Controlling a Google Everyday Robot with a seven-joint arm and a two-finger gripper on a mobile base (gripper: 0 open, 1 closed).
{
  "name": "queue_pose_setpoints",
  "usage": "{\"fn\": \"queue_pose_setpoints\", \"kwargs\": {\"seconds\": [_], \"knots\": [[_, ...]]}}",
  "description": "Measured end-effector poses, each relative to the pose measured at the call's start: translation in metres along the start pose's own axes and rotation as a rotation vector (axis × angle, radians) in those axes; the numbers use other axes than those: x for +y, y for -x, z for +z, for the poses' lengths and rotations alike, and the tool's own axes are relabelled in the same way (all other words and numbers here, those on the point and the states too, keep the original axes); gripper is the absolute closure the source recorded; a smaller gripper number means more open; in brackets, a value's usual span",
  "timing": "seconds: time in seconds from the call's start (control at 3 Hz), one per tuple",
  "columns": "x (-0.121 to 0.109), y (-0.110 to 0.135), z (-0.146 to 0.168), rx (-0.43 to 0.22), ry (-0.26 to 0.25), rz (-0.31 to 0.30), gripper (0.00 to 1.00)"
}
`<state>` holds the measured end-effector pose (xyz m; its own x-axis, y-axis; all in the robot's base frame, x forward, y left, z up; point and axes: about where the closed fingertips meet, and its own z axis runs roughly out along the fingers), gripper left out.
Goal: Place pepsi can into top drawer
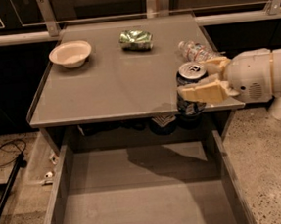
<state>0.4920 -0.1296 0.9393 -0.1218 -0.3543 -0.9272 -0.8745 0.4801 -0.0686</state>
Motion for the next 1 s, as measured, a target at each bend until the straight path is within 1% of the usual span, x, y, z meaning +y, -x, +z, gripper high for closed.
{"fn": "queue_pose_setpoints", "kwargs": {"seconds": [0.33, 0.67, 1.0], "knots": [[0.018, -0.019, -0.017, 0.032, -0.027, 0.045, 1.00], [0.019, -0.019, -0.017, 0.031, -0.027, 0.045, 1.00], [0.038, -0.044, -0.014, 0.010, -0.015, 0.094, 1.00]]}}
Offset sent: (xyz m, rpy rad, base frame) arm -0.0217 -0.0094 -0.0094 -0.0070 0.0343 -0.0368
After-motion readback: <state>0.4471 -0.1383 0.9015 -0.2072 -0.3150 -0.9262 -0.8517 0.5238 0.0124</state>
